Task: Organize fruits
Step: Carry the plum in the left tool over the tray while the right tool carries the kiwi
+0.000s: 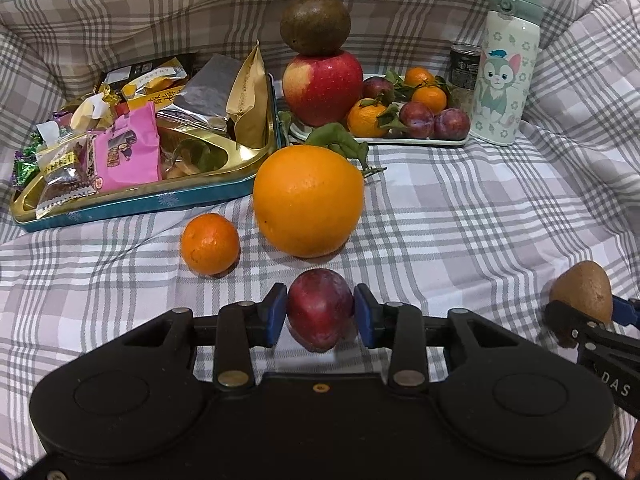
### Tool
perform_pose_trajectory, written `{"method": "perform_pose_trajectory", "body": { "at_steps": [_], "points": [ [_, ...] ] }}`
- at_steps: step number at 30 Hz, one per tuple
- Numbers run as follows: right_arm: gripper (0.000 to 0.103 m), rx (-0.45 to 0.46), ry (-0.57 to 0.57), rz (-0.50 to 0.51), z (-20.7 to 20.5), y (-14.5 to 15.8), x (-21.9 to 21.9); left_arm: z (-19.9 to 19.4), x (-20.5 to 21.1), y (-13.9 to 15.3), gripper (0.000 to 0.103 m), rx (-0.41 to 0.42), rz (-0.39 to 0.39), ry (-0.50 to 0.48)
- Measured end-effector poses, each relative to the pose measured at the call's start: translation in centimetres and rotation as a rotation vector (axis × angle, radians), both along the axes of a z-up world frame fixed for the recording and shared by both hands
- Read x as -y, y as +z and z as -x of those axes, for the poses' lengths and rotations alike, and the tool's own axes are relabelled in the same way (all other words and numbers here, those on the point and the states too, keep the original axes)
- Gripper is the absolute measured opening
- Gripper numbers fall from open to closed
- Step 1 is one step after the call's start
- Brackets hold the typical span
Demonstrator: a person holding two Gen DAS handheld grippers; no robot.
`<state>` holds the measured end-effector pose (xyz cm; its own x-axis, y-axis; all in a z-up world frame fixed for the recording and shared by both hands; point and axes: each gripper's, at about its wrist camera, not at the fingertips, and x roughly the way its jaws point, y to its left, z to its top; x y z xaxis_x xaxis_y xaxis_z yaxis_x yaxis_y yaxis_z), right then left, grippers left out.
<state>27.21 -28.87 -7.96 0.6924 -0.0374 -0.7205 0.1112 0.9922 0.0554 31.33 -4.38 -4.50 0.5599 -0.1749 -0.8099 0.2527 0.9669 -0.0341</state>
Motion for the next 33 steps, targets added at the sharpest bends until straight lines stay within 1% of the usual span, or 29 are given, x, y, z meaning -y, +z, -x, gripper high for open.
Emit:
{"method": "perform_pose_trajectory", "body": {
  "at_steps": [9, 19, 24, 33],
  "points": [
    [0.052, -0.023, 0.022, -0.001, 1.2, 0.4, -0.6, 2.9, -1.1, 1.2, 0.045, 0.001, 0.008, -0.015],
    [0.052, -0.042, 0.045, -0.010, 3.1, 1.2, -1.7, 7.9, -3.6, 3.1, 0.045, 0.026, 0.006, -0.005],
    [0.052, -0.035, 0.063, -0.019, 4.4, 2.4, -2.5, 10.7, -4.8, 4.2, 0.045, 0.030, 0.019, 0.008],
    [0.052, -0.007, 0.138, -0.048, 8.2, 5.1, -4.7, 16.6, -6.6, 5.6, 0.045, 0.056, 0.002, 0.023]
  ]
}}
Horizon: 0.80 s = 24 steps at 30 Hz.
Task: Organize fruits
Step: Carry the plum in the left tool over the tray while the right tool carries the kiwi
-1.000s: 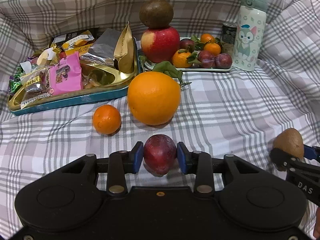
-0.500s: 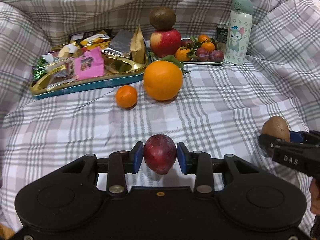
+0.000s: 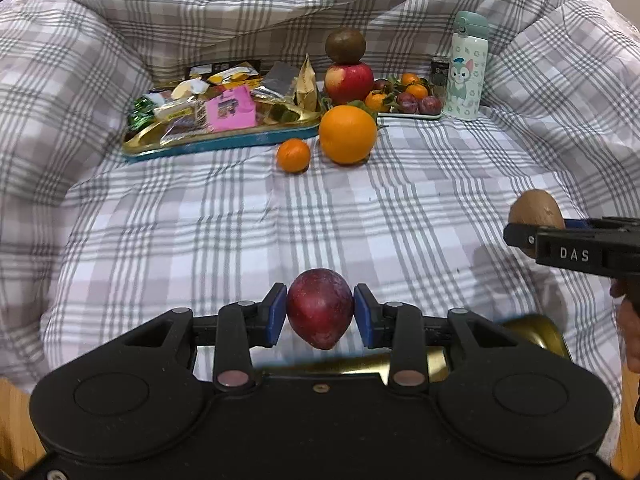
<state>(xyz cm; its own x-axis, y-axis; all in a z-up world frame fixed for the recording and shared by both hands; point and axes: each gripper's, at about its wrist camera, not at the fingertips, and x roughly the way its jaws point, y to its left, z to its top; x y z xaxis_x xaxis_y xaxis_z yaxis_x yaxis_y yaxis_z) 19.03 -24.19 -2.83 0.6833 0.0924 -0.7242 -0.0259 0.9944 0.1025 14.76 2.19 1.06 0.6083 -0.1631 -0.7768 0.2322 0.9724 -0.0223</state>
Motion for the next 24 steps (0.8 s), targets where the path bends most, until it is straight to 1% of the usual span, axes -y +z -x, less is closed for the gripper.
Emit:
{"method": "perform_pose_trajectory", "body": {
  "at_steps": [9, 13, 20, 24],
  "points": [
    [0.052, 0.009, 0.092, -0.024, 5.3, 1.5, -2.8, 5.3, -1.5, 0.0, 0.045, -0.023, 0.038, 0.031],
    [0.052, 0.010, 0.134, -0.031, 7.6, 1.7, -3.9, 7.5, -1.6, -0.1, 0.045, -0.025, 0.037, 0.029],
    [0.052, -0.010, 0.211, -0.043, 11.2, 1.1, -5.8, 10.5, -1.6, -1.3, 0.045, -0.058, 0.042, 0.037],
    [0.052, -0.023, 0.250, -0.039, 13.2, 0.5, -6.7, 11.8, -1.4, -2.2, 0.045, -0.069, 0.028, 0.043]
  ]
}}
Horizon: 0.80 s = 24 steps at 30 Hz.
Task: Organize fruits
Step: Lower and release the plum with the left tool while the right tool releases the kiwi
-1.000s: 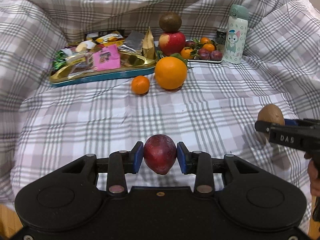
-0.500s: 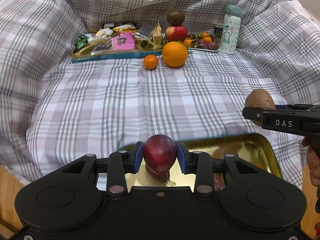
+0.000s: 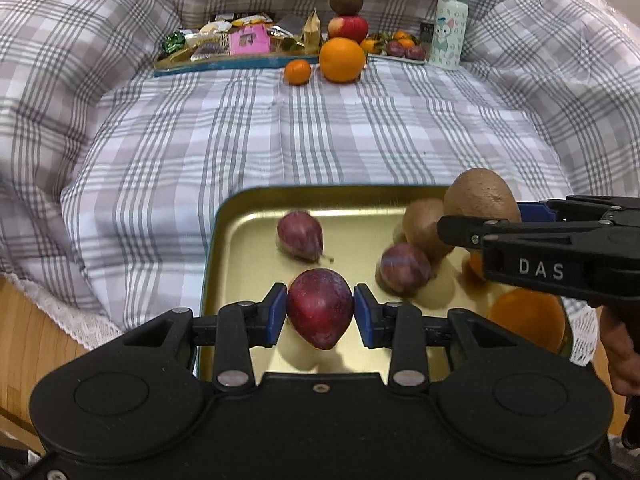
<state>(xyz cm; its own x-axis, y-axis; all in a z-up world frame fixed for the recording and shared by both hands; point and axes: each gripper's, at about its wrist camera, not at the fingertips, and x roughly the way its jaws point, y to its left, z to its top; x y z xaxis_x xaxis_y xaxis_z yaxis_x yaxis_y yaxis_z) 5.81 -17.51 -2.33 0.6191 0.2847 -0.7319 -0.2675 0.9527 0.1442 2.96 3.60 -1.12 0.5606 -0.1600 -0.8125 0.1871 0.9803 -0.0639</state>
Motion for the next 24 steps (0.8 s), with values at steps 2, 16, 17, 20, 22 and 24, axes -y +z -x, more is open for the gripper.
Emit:
{"method": "perform_pose_trajectory", "body": {
  "at_steps": [2, 16, 17, 20, 22, 24],
  "points": [
    [0.052, -0.003, 0.018, 0.008, 0.7, -0.2, -0.3, 0.4, 0.0, -0.4, 0.045, -0.004, -0.008, 0.008],
    [0.052, 0.002, 0.080, 0.068, 3.9, -1.7, -1.6, 2.0, -0.5, -1.9, 0.045, -0.006, -0.026, 0.054],
    [0.052, 0.000, 0.083, 0.068, 4.1, -1.8, -1.6, 2.0, -0.6, -2.0, 0.045, -0.007, -0.027, 0.058],
    [0.052, -0.009, 0.086, 0.066, 4.4, -2.0, -1.6, 2.1, -0.7, -2.1, 0.045, -0.013, -0.020, 0.064],
    [0.052, -0.018, 0.088, 0.067, 4.5, -2.3, -1.7, 2.1, -0.9, -2.2, 0.045, -0.024, -0.010, 0.068],
    [0.052, -0.029, 0.088, 0.067, 4.5, -2.5, -1.7, 2.1, -1.0, -2.1, 0.045, -0.026, 0.000, 0.068]
  ]
}}
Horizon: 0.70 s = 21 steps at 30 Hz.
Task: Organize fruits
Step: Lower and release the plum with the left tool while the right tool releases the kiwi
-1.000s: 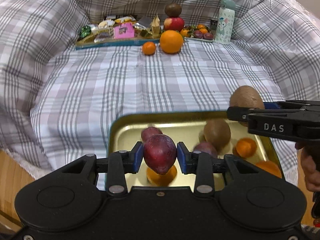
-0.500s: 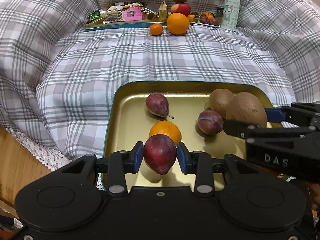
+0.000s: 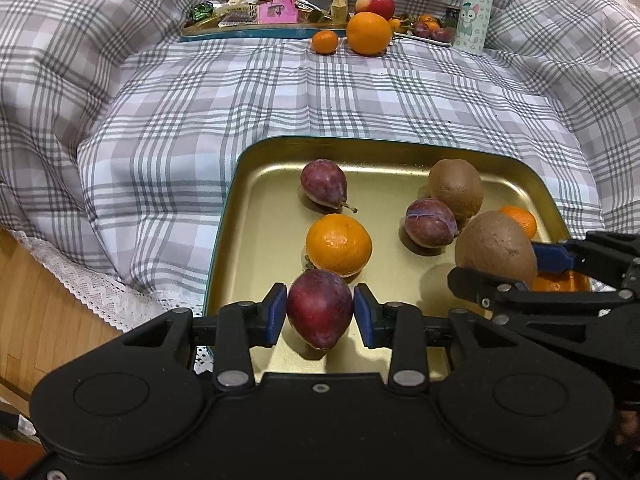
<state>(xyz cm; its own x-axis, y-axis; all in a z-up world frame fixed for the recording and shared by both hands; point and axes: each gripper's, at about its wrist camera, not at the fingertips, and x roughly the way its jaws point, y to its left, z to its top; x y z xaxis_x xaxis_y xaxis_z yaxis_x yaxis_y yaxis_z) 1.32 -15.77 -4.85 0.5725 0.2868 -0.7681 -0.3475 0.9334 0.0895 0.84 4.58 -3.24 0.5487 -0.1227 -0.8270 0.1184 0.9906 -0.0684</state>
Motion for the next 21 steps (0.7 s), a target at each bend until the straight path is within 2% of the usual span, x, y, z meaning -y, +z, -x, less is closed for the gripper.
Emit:
{"method": "perform_pose_trajectory", "body": {
  "at_steps": [12, 21],
  "points": [
    [0.053, -0.026, 0.038, 0.041, 0.4, -0.4, -0.4, 0.3, 0.2, 0.6, 0.045, 0.012, 0.011, 0.001],
    [0.051, 0.026, 0.025, 0.009, 0.8, 1.3, 0.6, 0.5, 0.2, 1.1, 0.045, 0.021, 0.021, 0.010]
  ]
}}
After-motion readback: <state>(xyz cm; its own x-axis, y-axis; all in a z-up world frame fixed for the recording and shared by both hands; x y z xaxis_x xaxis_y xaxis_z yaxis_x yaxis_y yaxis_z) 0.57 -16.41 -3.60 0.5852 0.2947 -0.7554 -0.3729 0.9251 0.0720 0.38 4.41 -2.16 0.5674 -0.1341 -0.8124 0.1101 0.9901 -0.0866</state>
